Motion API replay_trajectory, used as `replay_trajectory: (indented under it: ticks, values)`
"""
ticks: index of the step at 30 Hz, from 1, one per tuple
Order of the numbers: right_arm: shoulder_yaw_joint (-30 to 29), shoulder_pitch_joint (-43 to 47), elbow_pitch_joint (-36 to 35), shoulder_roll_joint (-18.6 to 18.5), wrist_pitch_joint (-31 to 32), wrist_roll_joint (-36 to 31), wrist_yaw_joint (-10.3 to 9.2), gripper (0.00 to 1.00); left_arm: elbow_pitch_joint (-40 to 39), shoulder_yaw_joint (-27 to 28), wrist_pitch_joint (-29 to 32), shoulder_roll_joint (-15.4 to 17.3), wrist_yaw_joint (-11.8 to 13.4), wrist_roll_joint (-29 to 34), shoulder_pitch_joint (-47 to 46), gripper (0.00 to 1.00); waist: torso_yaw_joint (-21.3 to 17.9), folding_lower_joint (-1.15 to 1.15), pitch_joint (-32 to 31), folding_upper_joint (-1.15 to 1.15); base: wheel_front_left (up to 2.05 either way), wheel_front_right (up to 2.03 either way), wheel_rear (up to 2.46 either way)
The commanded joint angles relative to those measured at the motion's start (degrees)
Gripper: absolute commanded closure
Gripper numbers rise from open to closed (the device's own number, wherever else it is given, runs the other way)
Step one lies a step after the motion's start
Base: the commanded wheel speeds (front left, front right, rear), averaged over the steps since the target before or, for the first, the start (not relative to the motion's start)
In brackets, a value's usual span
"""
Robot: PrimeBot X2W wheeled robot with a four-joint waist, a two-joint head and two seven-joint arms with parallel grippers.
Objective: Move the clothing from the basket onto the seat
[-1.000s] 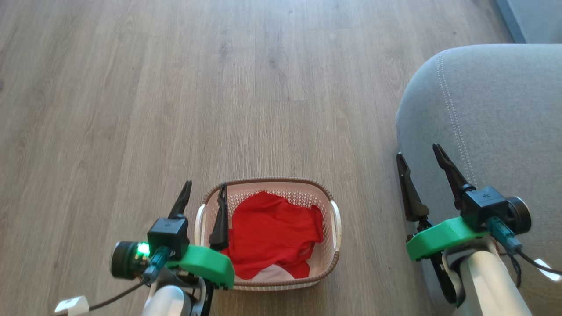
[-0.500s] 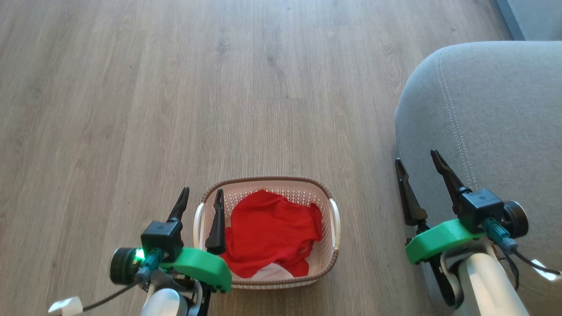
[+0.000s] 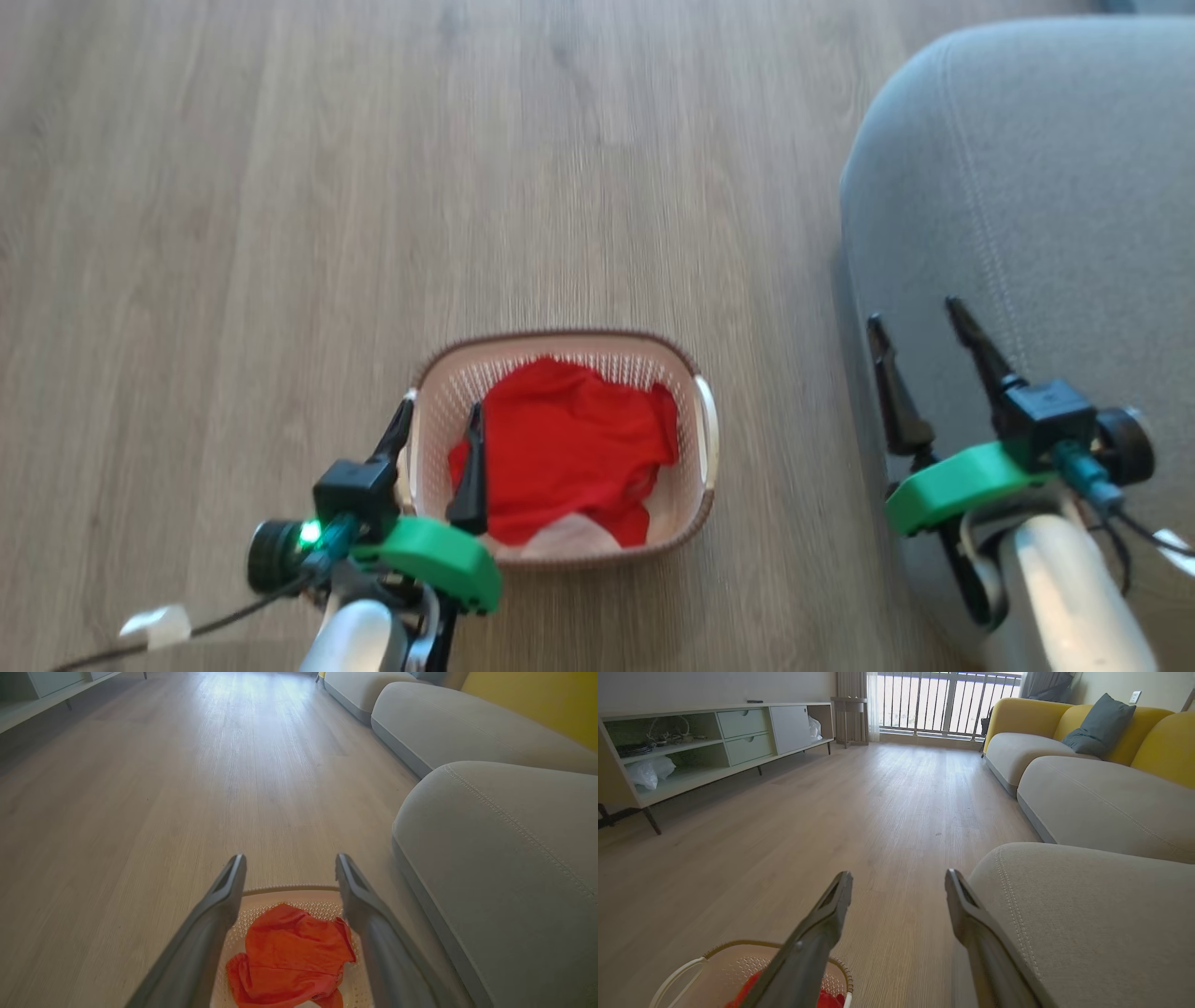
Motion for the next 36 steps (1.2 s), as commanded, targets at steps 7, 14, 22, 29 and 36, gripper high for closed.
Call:
replay_trajectory:
  ticks: [7,14,22,29,36]
  values:
    - [-0.7,-5.0,-2.0,-2.9,-0.5,-1.0,-0.01,0.0,3.2,-2.8,-0.7,0.0,1.4,1.2,-8.9,0.0,-1.1,0.0,12.1,0.0,0.0,0.0,0.0]
    - [-2.5,-7.4,-3.3,-5.4,-0.5,-0.4,-0.01,0.0,14.1,-9.6,-0.7,0.0,1.1,5.2,-20.1,0.0,-2.2,0.0,25.1,0.0,0.0,0.0,0.0]
    - [-3.2,-9.5,-4.9,-5.0,-0.5,0.5,-0.01,0.0,28.3,-17.4,-0.7,0.0,-0.8,10.8,-33.3,0.0,-3.9,0.0,36.2,0.0,0.0,0.0,0.0]
    - [-2.1,-10.7,-5.5,-3.9,-0.5,1.1,-0.01,0.0,41.7,-24.0,-0.7,0.0,-2.7,14.8,-42.1,0.0,-5.8,0.0,42.2,0.0,0.0,0.0,0.0]
    - [-1.0,-12.0,-7.0,-3.1,-0.5,2.2,-0.01,0.0,52.7,-27.0,-0.2,0.0,-4.3,13.1,-50.3,0.0,-7.9,0.0,47.1,0.0,0.0,0.0,0.0]
